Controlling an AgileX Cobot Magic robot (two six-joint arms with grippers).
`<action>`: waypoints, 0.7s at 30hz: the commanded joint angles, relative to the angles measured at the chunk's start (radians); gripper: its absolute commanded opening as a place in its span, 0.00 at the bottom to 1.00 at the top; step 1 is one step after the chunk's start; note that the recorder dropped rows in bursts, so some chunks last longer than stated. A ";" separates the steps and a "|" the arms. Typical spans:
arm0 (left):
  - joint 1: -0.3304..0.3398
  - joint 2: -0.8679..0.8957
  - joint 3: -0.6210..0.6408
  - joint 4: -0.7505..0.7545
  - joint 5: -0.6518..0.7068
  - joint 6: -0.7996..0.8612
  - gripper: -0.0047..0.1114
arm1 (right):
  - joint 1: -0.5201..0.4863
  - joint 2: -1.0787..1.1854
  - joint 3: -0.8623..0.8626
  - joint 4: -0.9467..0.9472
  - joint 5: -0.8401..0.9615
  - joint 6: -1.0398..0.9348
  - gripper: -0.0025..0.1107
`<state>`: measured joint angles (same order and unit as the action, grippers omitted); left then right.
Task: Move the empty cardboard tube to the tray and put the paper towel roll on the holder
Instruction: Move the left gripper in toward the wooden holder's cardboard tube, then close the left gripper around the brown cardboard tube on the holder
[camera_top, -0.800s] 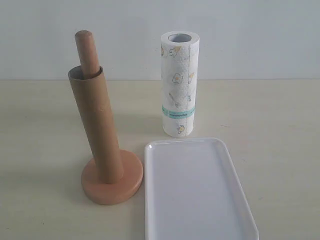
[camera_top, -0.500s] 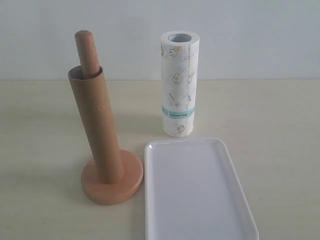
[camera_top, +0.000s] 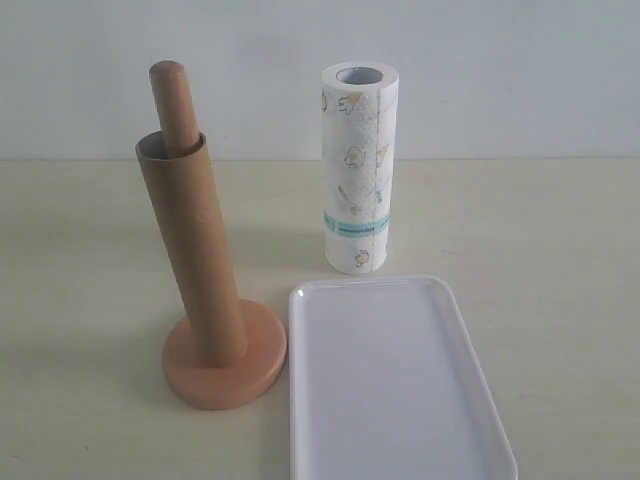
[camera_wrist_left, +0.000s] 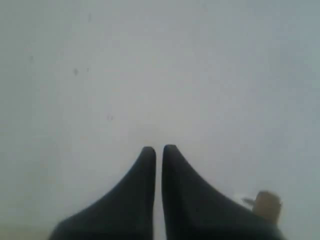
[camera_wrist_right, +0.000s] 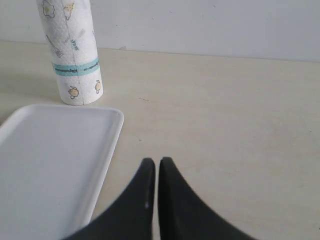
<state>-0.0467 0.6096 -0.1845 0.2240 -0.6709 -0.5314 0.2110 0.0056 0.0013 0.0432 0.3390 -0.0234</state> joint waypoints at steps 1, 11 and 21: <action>0.003 0.302 -0.009 0.102 -0.023 -0.069 0.08 | -0.002 -0.006 -0.001 0.000 -0.004 -0.002 0.05; 0.003 0.912 -0.046 0.341 -0.383 0.114 0.08 | -0.002 -0.006 -0.001 0.002 -0.004 -0.002 0.05; 0.003 1.019 -0.069 0.543 -0.550 0.320 0.26 | -0.002 -0.006 -0.001 0.002 -0.004 -0.002 0.05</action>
<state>-0.0467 1.6212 -0.2471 0.7438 -1.1953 -0.2332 0.2110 0.0040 0.0013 0.0432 0.3390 -0.0234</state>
